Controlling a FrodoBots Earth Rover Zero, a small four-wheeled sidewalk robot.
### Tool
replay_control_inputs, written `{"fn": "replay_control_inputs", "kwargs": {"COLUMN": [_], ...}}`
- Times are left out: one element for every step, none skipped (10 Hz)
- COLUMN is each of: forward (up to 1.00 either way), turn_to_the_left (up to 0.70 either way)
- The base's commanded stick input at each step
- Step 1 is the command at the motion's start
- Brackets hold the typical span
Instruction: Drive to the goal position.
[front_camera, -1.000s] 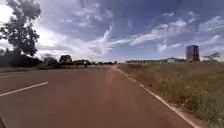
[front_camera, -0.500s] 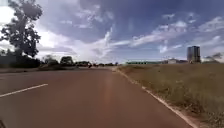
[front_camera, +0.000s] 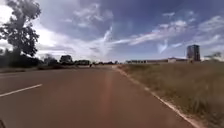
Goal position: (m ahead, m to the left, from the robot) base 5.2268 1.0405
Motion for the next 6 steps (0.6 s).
{"fn": "replay_control_inputs", "kwargs": {"forward": [1.00, 1.00, 1.00, 1.00, 1.00, 1.00], "turn_to_the_left": [0.00, 0.00, 0.00, 0.00, 0.00, 0.00]}}
